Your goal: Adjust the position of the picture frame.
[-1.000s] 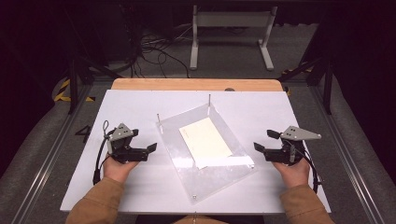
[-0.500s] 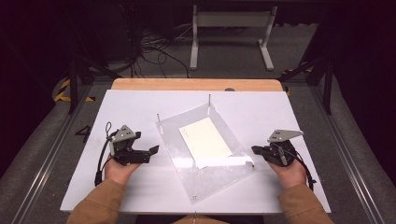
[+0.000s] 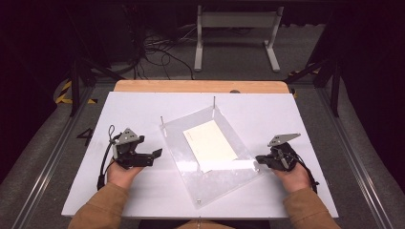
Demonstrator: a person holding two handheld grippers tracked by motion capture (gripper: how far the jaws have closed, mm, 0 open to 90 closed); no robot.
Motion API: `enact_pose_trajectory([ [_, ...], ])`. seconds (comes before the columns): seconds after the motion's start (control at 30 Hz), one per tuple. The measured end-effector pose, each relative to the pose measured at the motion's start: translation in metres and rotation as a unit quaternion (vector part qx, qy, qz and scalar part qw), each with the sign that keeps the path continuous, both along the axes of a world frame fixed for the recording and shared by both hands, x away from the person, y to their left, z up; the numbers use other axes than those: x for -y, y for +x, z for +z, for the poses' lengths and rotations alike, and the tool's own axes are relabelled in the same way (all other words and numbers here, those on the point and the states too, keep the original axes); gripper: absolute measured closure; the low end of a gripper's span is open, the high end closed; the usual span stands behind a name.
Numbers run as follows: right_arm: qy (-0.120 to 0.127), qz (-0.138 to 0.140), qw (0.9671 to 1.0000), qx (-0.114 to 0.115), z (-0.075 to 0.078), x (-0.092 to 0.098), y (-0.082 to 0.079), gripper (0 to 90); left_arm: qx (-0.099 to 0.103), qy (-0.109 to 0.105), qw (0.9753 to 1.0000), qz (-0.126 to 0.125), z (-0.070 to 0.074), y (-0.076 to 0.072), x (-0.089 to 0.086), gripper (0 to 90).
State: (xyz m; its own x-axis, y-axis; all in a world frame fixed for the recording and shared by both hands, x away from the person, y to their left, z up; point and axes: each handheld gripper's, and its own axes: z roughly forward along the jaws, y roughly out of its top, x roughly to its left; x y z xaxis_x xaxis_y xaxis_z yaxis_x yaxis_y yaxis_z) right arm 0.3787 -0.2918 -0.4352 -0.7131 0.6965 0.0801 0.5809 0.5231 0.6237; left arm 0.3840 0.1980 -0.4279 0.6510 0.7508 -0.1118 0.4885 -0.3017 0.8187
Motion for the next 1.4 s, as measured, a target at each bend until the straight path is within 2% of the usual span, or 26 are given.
enact_pose_trajectory([
  [0.3, -0.007, -0.005, 0.9998, -0.020, -0.004, 0.000, 0.002, 89.4, -0.007, -0.002, 0.9999, 0.008, -0.002, 0.002, -0.001, 10.8],
  [0.37, -0.003, -0.008, 0.9997, -0.022, -0.005, 0.001, 0.002, 89.5, -0.012, -0.009, 0.9998, 0.012, -0.002, 0.003, -0.003, 10.8],
  [0.5, 0.003, -0.011, 0.9996, -0.027, -0.005, 0.001, 0.000, 89.5, -0.014, -0.009, 0.9998, 0.013, -0.003, 0.003, -0.003, 10.9],
  [0.6, 0.013, -0.002, 0.9994, -0.033, -0.006, -0.001, -0.001, 89.5, -0.015, -0.007, 0.9998, 0.012, -0.003, 0.004, -0.002, 10.9],
  [1.0, 0.021, 0.051, 0.9971, -0.052, -0.008, -0.027, -0.012, 89.6, -0.019, -0.005, 0.9996, 0.022, -0.004, 0.007, -0.003, 11.0],
  [1.13, 0.024, 0.066, 0.9959, -0.057, -0.008, -0.035, -0.015, 89.6, -0.019, -0.014, 0.9993, 0.029, -0.004, 0.009, -0.004, 6.2],
  [1.17, 0.024, 0.069, 0.9957, -0.057, -0.008, -0.037, -0.016, 89.5, -0.018, -0.009, 0.9990, 0.039, -0.004, 0.011, -0.003, 5.4],
  [1.3, 0.026, 0.084, 0.9944, -0.060, -0.009, -0.045, -0.020, 89.6, -0.010, -0.004, 0.9986, 0.053, -0.001, 0.017, -0.003, 3.7],
  [1.37, 0.027, 0.092, 0.9934, -0.062, -0.009, -0.050, -0.022, 89.6, 0.007, -0.017, 0.9983, 0.056, 0.001, 0.022, -0.004, 3.7],
  [1.4, 0.025, 0.096, 0.9932, -0.061, -0.009, -0.051, -0.023, 89.5, 0.008, -0.020, 0.9981, 0.057, 0.002, 0.024, -0.003, 3.7],
])
